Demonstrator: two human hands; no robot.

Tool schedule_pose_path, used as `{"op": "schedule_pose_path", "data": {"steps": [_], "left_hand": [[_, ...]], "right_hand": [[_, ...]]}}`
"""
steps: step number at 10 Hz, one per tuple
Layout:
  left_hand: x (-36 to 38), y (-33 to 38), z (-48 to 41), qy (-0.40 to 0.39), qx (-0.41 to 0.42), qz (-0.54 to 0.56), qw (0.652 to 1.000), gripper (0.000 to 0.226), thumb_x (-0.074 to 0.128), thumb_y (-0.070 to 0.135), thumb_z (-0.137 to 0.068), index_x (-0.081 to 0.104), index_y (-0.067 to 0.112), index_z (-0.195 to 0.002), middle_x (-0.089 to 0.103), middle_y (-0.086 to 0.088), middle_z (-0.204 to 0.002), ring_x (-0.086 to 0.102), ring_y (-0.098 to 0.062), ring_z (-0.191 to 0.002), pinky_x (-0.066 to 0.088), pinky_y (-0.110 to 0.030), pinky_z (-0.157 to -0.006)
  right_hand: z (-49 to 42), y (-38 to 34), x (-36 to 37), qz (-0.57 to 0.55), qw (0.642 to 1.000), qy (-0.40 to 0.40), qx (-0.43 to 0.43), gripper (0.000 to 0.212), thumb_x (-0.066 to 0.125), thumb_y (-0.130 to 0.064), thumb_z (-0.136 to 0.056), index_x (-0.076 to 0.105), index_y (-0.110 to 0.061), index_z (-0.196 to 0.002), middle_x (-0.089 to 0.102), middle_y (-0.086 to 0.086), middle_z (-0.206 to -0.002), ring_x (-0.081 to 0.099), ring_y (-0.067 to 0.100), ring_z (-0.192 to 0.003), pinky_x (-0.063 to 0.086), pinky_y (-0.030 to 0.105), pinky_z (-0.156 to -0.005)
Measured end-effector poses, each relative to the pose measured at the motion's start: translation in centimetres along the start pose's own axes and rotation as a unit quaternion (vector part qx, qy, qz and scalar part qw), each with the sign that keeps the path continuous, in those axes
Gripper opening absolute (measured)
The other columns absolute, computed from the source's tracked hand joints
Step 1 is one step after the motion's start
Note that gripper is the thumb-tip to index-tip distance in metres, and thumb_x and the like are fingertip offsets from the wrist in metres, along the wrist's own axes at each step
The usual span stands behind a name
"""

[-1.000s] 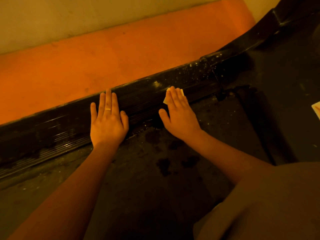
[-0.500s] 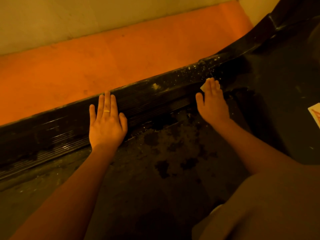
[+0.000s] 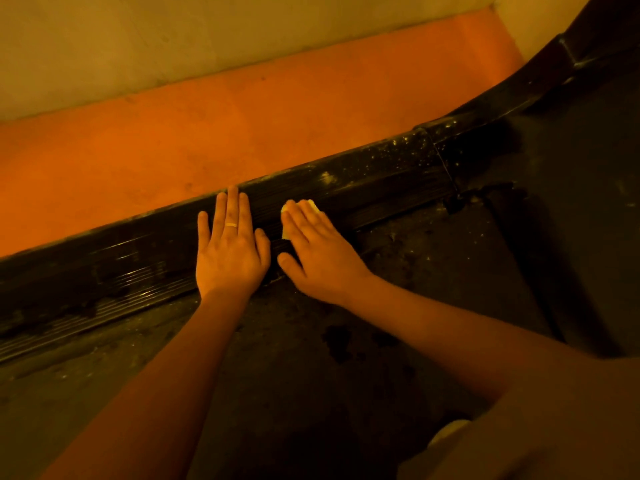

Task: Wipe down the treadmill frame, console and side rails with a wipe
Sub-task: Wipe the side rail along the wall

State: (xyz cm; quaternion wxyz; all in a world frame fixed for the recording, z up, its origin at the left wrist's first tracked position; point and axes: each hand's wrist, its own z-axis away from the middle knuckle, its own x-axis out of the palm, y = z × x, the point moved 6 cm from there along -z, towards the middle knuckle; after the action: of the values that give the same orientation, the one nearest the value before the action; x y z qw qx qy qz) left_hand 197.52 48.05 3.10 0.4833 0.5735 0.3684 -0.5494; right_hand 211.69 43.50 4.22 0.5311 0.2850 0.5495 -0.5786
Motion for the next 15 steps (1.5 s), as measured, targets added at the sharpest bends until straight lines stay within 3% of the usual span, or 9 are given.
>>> {"op": "schedule_pose_path", "data": {"steps": [1,3,5,6,8,10,13,14,15], "left_hand": [[-0.1,0.1,0.1,0.002,0.002,0.002,1.0,0.066,0.017,0.04,-0.102,0.016,0.007,-0.159,0.01,-0.01,-0.168,0.005,-0.023,-0.155,0.009,-0.05,-0.125],[-0.1,0.0,0.1,-0.002,0.001,0.003,1.0,0.065,0.015,0.041,-0.103,0.013,0.009,-0.16,0.006,-0.008,-0.168,0.002,-0.022,-0.155,0.009,-0.05,-0.125],[-0.1,0.1,0.1,0.007,-0.002,0.009,1.0,0.066,0.018,0.04,-0.102,0.017,0.008,-0.16,0.011,-0.009,-0.168,0.006,-0.022,-0.155,0.009,-0.051,-0.125],[-0.1,0.1,0.1,0.006,0.0,0.012,1.0,0.066,0.018,0.04,-0.102,0.017,0.007,-0.16,0.011,-0.01,-0.168,0.005,-0.022,-0.155,0.009,-0.051,-0.125],[0.0,0.0,0.1,0.004,0.001,0.009,1.0,0.066,0.015,0.041,-0.103,0.014,0.008,-0.16,0.009,-0.009,-0.168,0.003,-0.022,-0.155,0.008,-0.051,-0.125],[0.2,-0.1,0.1,0.004,0.0,0.009,1.0,0.066,0.016,0.041,-0.103,0.013,0.009,-0.16,0.007,-0.008,-0.168,0.002,-0.021,-0.156,0.007,-0.05,-0.125],[0.1,-0.1,0.0,0.008,0.002,0.007,1.0,0.066,0.018,0.039,-0.102,0.016,0.007,-0.16,0.01,-0.01,-0.168,0.004,-0.022,-0.156,0.009,-0.051,-0.125],[0.2,0.0,0.0,0.005,0.001,0.004,1.0,0.066,0.018,0.039,-0.101,0.016,0.007,-0.159,0.01,-0.01,-0.168,0.004,-0.022,-0.155,0.01,-0.051,-0.125],[0.1,0.0,0.0,0.008,0.002,0.004,1.0,0.066,0.019,0.039,-0.102,0.017,0.007,-0.159,0.01,-0.01,-0.168,0.005,-0.022,-0.155,0.01,-0.051,-0.125]], "right_hand": [[-0.4,1.5,-0.5,0.017,1.0,0.008,-0.003,0.073,0.019,-0.049,-0.099,0.011,-0.007,-0.159,0.006,0.01,-0.167,-0.001,0.023,-0.154,0.0,0.037,-0.125],[1.0,8.9,-2.9,-0.007,0.987,0.044,0.152,0.069,0.026,-0.045,-0.106,0.004,-0.007,-0.159,-0.002,0.011,-0.167,-0.007,0.023,-0.154,-0.009,0.032,-0.121],[0.3,5.3,-1.6,0.03,0.997,0.02,0.07,0.074,0.019,-0.051,-0.102,0.003,-0.006,-0.159,-0.003,0.012,-0.167,-0.01,0.025,-0.153,-0.005,0.039,-0.125],[0.7,7.5,-2.0,0.031,0.996,0.028,0.076,0.071,0.022,-0.049,-0.104,0.003,-0.007,-0.159,-0.003,0.01,-0.167,-0.01,0.023,-0.153,-0.005,0.037,-0.124],[2.8,18.3,-5.4,0.011,0.963,0.069,0.261,0.071,0.019,-0.049,-0.105,-0.001,-0.007,-0.159,-0.006,0.012,-0.166,-0.008,0.028,-0.153,-0.004,0.038,-0.123],[3.1,17.8,-5.0,-0.053,0.947,0.08,0.306,0.072,0.023,-0.046,-0.106,-0.002,-0.003,-0.158,-0.008,0.015,-0.166,-0.011,0.028,-0.153,-0.005,0.042,-0.125],[0.6,3.2,-0.8,0.0,0.998,0.02,0.053,0.078,0.016,-0.053,-0.098,0.011,-0.003,-0.158,0.005,0.015,-0.166,-0.003,0.028,-0.154,0.002,0.043,-0.125],[-1.0,0.3,0.0,0.015,1.0,-0.001,-0.026,0.075,0.018,-0.05,-0.099,0.012,-0.004,-0.158,0.005,0.013,-0.166,-0.003,0.025,-0.154,-0.003,0.038,-0.125],[-2.0,0.5,-0.4,0.035,0.998,-0.002,-0.048,0.073,0.017,-0.048,-0.099,0.011,-0.005,-0.158,0.005,0.012,-0.166,-0.002,0.024,-0.154,-0.005,0.035,-0.124]]}}
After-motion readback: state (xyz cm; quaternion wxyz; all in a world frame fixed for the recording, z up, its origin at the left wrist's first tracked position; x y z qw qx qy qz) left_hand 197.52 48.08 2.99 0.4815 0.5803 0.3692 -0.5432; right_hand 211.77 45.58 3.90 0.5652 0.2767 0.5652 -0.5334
